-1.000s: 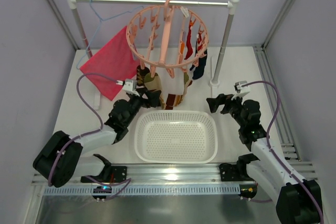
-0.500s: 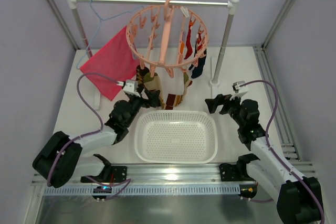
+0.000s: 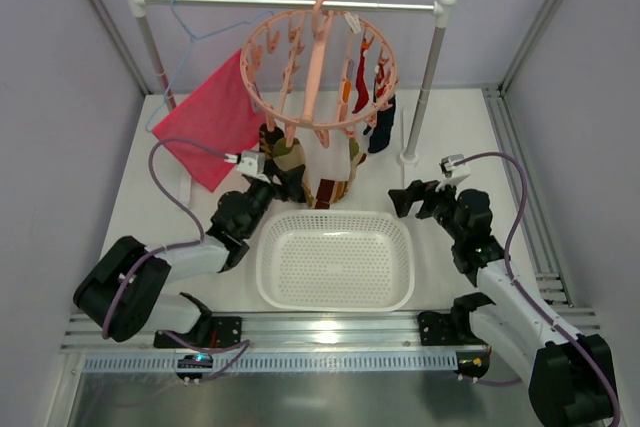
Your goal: Remove the socks clipped to the hanger
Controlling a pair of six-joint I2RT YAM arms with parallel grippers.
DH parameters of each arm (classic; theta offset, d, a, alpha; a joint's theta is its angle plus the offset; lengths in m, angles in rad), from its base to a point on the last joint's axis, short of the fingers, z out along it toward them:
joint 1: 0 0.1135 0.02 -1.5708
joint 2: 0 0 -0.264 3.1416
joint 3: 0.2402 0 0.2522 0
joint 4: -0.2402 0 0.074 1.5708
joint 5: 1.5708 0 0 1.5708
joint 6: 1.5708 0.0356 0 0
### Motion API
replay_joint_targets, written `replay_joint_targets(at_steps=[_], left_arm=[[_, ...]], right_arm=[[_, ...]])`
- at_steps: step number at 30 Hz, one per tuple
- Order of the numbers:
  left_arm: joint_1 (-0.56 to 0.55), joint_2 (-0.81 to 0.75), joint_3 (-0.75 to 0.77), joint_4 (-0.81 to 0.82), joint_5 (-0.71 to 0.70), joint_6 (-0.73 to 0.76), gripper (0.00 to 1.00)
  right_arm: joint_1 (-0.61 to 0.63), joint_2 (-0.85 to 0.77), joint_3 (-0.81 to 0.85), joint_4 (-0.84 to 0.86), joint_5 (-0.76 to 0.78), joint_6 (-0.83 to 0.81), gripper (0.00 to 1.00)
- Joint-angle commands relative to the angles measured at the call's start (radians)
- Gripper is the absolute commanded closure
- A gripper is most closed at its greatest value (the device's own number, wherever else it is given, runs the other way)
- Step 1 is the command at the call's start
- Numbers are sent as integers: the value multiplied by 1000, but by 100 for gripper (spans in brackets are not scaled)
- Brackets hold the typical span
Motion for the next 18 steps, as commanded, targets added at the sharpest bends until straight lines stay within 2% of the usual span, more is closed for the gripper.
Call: replay_joint_targets(at_steps=[1,3,6,7,9,14,18], left_arm=[[-5,3,33,108,11,23,37],[-5,8,41,95,12,26,46],[-5,2,53,52,31,26,79],[-6,-3,54,39,35,21,95],[-8,-15,48,30,34,15,100],[-75,-95,54,-77,-21,41,100],[-146,-165,77,-209,-90,61,100]], right_arm=[[12,7,25,41,1,-8,1],[16,2,26,38,3,-7,0],[19,-7,26,34,9,-11,0],[19,-7,26,31,12,-13,0],[22,-10,26,29,14,-14,0],[68,-22,48,-9,84,-42,0],[209,-51,98,-77,220,-80,0]])
